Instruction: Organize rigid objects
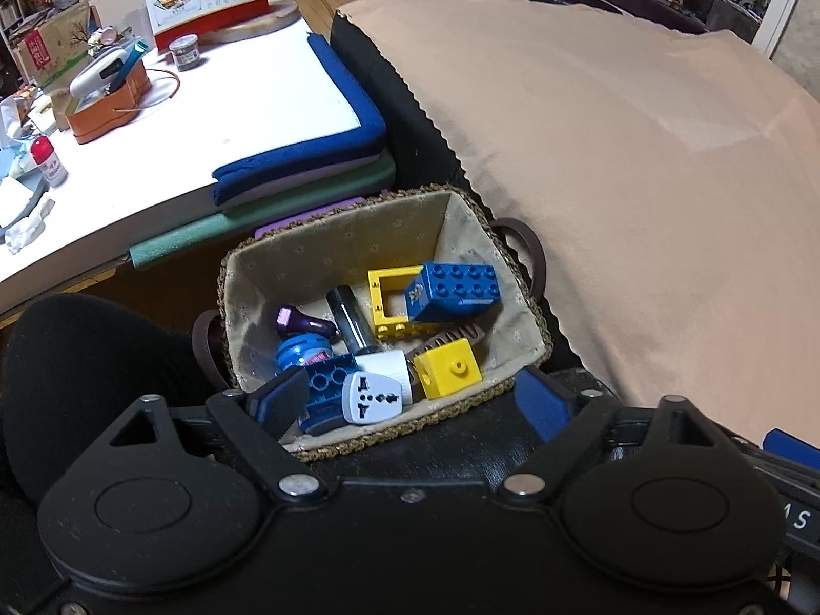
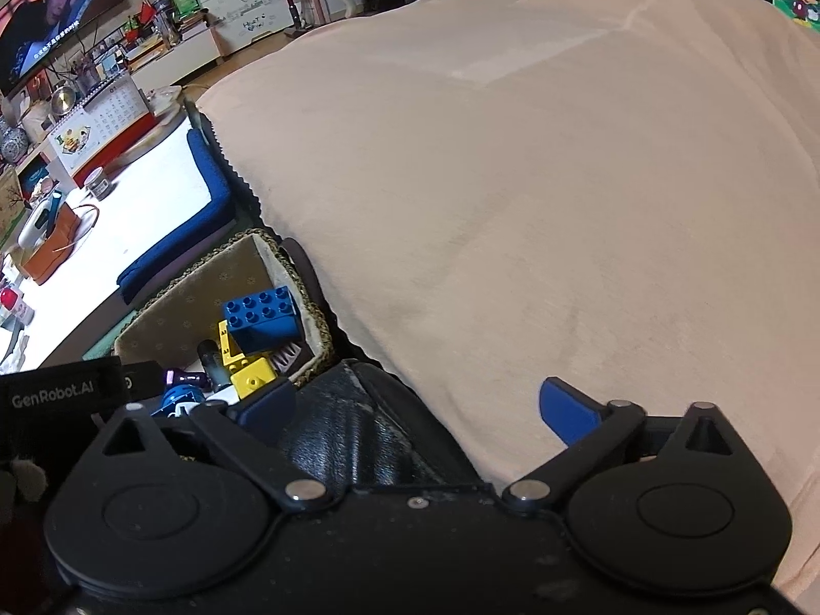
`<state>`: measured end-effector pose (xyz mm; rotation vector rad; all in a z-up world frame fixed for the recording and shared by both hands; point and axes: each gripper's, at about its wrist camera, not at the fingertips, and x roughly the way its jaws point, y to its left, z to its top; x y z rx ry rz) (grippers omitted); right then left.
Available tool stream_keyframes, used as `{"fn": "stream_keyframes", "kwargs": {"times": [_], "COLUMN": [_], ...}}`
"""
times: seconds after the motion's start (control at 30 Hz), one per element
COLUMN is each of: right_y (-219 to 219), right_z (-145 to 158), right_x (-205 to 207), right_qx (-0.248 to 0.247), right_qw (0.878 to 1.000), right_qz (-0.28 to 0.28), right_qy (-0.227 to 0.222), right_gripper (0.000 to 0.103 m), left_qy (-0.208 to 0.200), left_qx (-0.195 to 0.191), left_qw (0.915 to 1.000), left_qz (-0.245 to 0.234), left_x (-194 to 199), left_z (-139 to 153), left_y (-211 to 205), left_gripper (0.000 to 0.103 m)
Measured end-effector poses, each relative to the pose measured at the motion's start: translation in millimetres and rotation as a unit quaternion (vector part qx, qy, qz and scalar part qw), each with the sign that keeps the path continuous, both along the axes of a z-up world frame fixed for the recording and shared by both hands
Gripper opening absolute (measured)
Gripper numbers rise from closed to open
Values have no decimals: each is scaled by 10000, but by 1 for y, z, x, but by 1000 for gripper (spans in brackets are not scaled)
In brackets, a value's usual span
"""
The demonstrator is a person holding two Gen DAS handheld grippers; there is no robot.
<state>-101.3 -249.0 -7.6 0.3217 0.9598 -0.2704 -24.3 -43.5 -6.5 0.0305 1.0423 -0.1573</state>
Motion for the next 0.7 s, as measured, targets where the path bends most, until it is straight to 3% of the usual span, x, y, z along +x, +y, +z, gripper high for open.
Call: {"fn": "stream_keyframes", "kwargs": {"times": [0.7], "right_y": [5], "right_z": [-4], "right_x": [-3], "right_qx": [-242], "right_qw": [9997], "right_qz": [55], "right_qy": [60], "right_gripper": [103], "left_qy": [-274], "left_qx": [237], "left_qw": [9993], "left_qz": [-91], "left_x": [-6], "left_z": [3], "left_y": [-6], "left_gripper": [87]}}
